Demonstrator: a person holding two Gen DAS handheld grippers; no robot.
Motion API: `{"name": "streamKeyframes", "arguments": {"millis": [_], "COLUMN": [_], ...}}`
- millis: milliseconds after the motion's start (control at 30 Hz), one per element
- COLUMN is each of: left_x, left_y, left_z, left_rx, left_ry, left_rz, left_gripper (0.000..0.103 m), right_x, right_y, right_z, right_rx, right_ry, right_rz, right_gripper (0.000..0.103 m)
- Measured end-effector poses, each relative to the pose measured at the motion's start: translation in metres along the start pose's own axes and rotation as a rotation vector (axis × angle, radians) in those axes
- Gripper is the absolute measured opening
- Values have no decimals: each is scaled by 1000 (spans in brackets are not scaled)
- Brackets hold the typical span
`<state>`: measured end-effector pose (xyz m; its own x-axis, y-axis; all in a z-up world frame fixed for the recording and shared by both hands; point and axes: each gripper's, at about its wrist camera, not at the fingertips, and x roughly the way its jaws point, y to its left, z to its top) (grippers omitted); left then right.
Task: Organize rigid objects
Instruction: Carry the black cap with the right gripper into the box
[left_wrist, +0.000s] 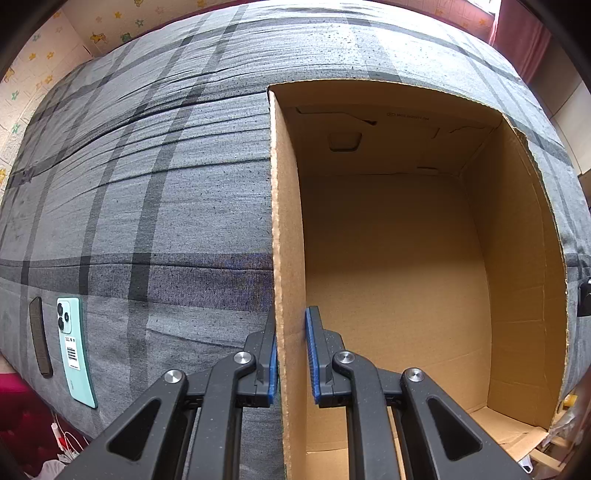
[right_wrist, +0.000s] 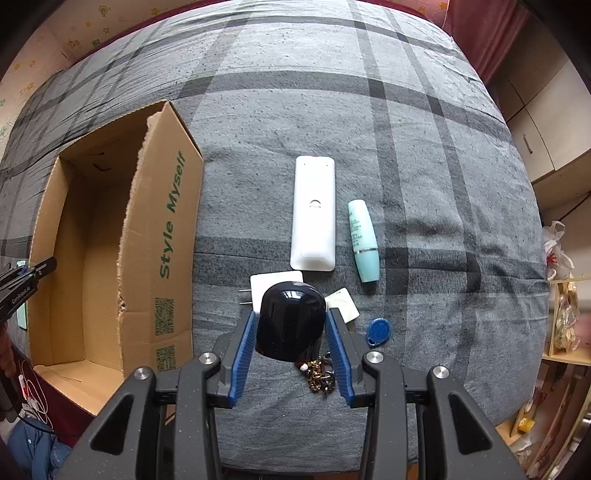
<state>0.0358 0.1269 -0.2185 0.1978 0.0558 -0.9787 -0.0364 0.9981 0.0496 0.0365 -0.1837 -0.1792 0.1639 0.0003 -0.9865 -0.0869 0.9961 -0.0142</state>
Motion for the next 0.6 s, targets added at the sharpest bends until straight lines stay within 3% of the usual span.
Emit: {"name": "streamKeyframes", "arguments": {"millis": [600], "left_x": [-1], "left_y": [0], "left_z": [0], "left_rx": [-3], "left_ry": [-3], "left_rz": [-4], "left_gripper": [14], "right_x": [-33], "right_y": [76], "right_z": [33], "right_rx": [-165], "right_ry": [-87], "right_rz": [78], "right_gripper": [41]}}
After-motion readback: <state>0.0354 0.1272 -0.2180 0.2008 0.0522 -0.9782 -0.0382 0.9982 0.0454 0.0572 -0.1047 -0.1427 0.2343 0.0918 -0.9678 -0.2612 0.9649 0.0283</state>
